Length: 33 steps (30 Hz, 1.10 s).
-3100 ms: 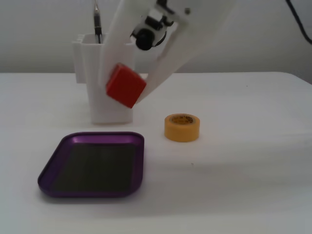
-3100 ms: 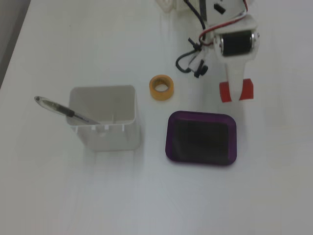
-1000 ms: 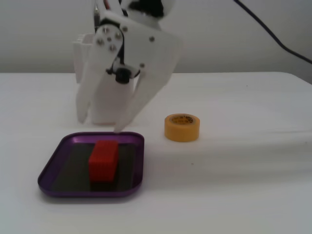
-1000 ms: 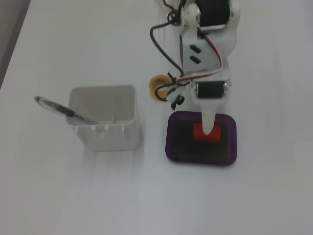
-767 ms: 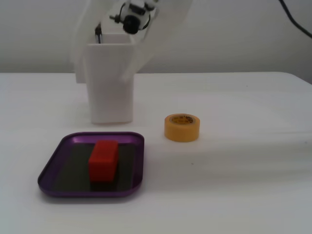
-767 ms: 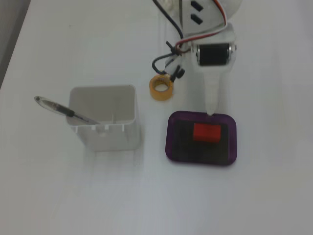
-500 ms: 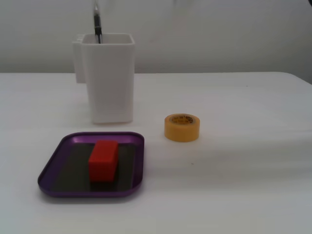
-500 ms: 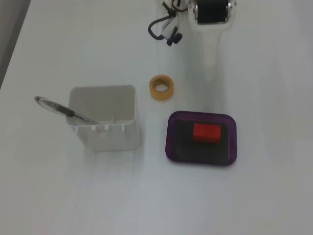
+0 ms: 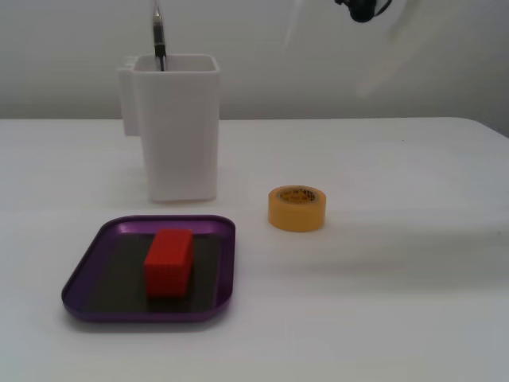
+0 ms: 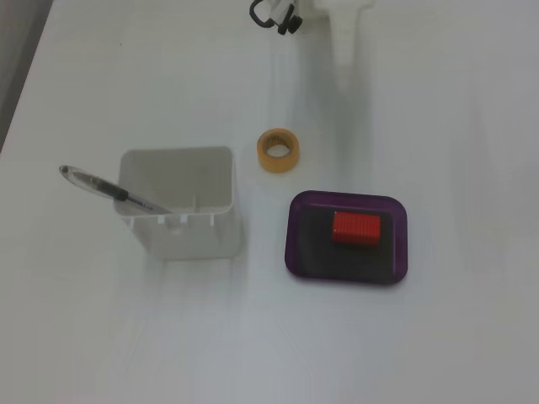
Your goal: Pick up the red cube and place it in the box.
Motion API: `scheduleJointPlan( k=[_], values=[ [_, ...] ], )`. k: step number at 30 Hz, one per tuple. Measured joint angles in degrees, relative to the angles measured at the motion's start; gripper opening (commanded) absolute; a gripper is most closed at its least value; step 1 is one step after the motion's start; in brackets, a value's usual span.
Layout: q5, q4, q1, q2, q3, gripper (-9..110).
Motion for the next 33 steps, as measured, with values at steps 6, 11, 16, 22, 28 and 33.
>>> scheduleJointPlan(
  k=[6, 11, 16, 22, 28, 33],
  values=[
    [-0.2, -8.9, 0.2, 16.5, 19.5, 20],
    [-0.2, -15.3, 3.1, 30.2, 34.7, 20],
    [-0.2, -18.6, 9.4, 42.0, 45.9, 20],
    [-0.2, -18.5, 10.9, 54.9, 55.4, 19],
    [-0.1, -12.6, 10.9, 64.4, 63.0, 19],
    [-0.4, -10.9, 10.9, 64.4, 64.7, 19]
  ],
)
